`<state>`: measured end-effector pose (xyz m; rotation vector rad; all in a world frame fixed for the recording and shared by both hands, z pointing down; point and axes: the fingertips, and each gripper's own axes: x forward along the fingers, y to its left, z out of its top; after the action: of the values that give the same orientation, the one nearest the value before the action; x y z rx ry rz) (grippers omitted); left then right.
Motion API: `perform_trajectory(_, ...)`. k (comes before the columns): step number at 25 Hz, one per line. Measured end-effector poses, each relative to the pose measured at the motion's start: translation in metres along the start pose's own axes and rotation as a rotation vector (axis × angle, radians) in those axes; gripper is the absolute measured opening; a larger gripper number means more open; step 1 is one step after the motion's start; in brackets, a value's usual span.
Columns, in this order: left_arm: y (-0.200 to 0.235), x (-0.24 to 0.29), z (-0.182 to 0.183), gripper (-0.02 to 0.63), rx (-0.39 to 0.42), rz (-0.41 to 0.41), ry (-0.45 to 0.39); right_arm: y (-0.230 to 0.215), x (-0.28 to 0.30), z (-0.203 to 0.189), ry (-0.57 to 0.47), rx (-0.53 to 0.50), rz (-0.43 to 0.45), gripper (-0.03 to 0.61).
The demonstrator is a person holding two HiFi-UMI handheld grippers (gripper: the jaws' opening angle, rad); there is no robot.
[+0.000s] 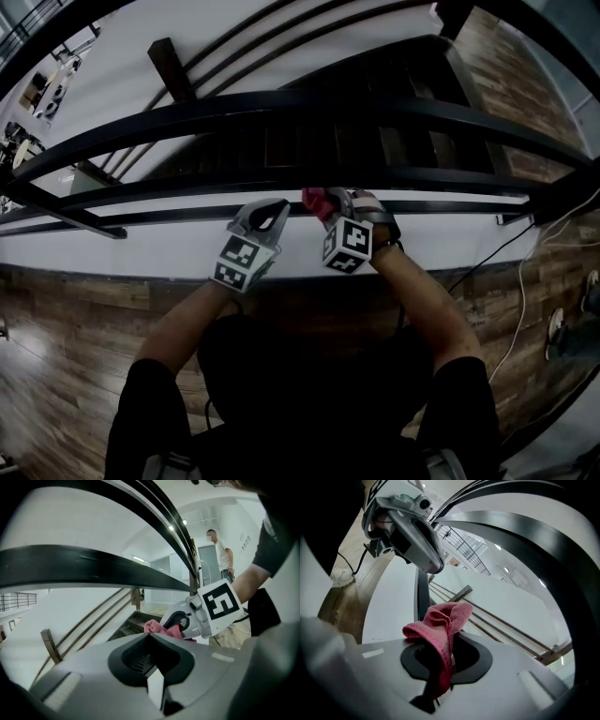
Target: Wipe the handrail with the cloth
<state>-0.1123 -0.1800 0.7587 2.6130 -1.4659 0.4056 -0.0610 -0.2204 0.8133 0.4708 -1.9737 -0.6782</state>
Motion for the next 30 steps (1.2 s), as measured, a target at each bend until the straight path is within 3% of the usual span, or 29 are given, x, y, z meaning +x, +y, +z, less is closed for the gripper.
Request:
perform_trajectory(9, -0.055, 0.042, 0.015, -0.002, 0.057, -0.004, 0.05, -0.018, -0.02, -0.061, -0.025, 0.051, 0.028, 0.044)
perform_trajectory(13, -0.073, 0.057, 0.021, -0.002, 0.051, 0.032, 0.041, -0.023, -0.026, -0.077, -0.051, 0.066, 0.042, 0.044)
perform_trajectory(24, -0.083, 0.08, 0.021, -0.002, -0.039, 0.151, 0.024, -0.03, -0.039, -0.115, -0.062, 0.051, 0.056, 0.044)
perform_trajectory(30, -0.096, 0.1, 0.029, -0.002, 0.011, 0.12, 0.067, -0.042, -0.045, -0.147, -0.022, 0.073, 0.063, 0.044)
